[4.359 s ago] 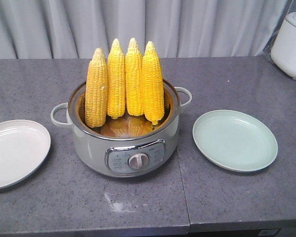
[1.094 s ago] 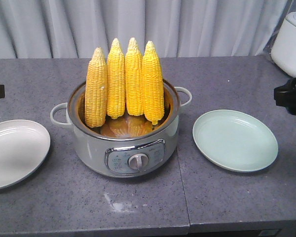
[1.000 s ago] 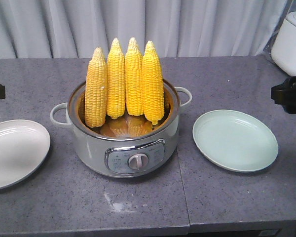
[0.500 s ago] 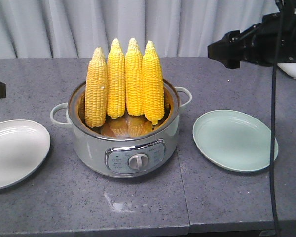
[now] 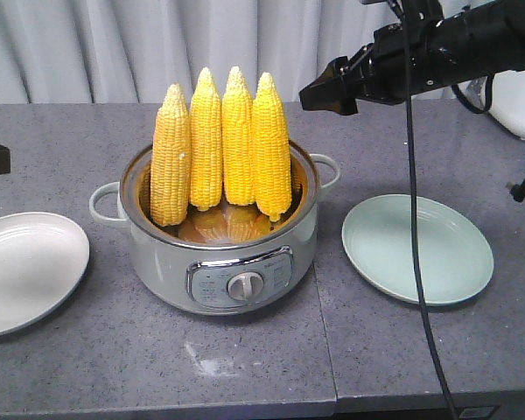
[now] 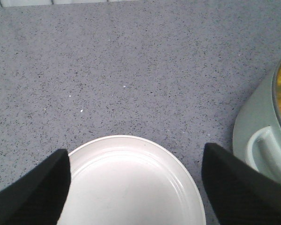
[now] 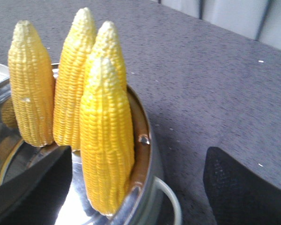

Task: Distribute corn equally
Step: 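Move the right gripper over the pot to the nearest corn cob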

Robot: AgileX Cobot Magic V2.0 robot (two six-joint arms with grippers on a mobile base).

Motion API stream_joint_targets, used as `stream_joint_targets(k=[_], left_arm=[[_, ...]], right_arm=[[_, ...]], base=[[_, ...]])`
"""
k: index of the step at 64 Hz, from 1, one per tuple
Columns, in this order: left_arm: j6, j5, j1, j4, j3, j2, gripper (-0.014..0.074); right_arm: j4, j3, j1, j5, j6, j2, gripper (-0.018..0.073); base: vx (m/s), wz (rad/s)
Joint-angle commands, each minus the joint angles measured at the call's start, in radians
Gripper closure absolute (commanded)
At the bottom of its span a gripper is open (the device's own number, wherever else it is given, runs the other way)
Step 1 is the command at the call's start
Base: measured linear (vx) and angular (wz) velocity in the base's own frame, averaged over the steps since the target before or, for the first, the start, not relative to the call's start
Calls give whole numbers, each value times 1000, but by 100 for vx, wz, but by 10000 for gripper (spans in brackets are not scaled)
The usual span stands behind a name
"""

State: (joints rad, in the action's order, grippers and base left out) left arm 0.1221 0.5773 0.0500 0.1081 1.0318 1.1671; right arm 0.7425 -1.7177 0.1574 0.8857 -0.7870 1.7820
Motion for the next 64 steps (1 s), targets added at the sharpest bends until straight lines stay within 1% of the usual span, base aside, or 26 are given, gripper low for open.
stream_joint_targets(k=[1, 4, 8, 11, 15, 19, 23, 30, 42, 52, 64], left_arm=[[3, -68, 0, -4, 38, -17, 31], [3, -68, 0, -4, 38, -17, 31], [3, -68, 0, -4, 38, -17, 31], [3, -68, 0, -4, 38, -17, 31], [3, -68, 0, -4, 38, -17, 31], [3, -68, 0, -4, 38, -17, 31], [3, -68, 0, -4, 38, -17, 31], [3, -68, 0, -4, 38, -17, 31], [3, -68, 0, -4, 38, -17, 31], [3, -68, 0, -4, 38, -17, 31], [3, -68, 0, -4, 38, -17, 31]], right_arm=[[145, -34, -2, -26, -79, -18, -4], [207, -34, -1, -23, -111, -6, -4], [266, -34, 2, -16, -155, 5, -4], [296, -34, 14, -14, -190, 9, -4], [300, -34, 38, -18, -230, 12, -4], [288, -34, 65, -32, -254, 17, -4], [270, -34, 91, -63, -256, 25, -4], [233, -34, 114, -119, -254, 44, -4], [223, -34, 116, -154, -250, 75, -4], [188, -32, 116, -180, -249, 83, -4], [125, -32, 115, -211, -209, 83, -4]], base=[[0, 0], [0, 0], [0, 0], [0, 0], [0, 0], [0, 0], [0, 0], [0, 0], [0, 0], [0, 0], [0, 0]])
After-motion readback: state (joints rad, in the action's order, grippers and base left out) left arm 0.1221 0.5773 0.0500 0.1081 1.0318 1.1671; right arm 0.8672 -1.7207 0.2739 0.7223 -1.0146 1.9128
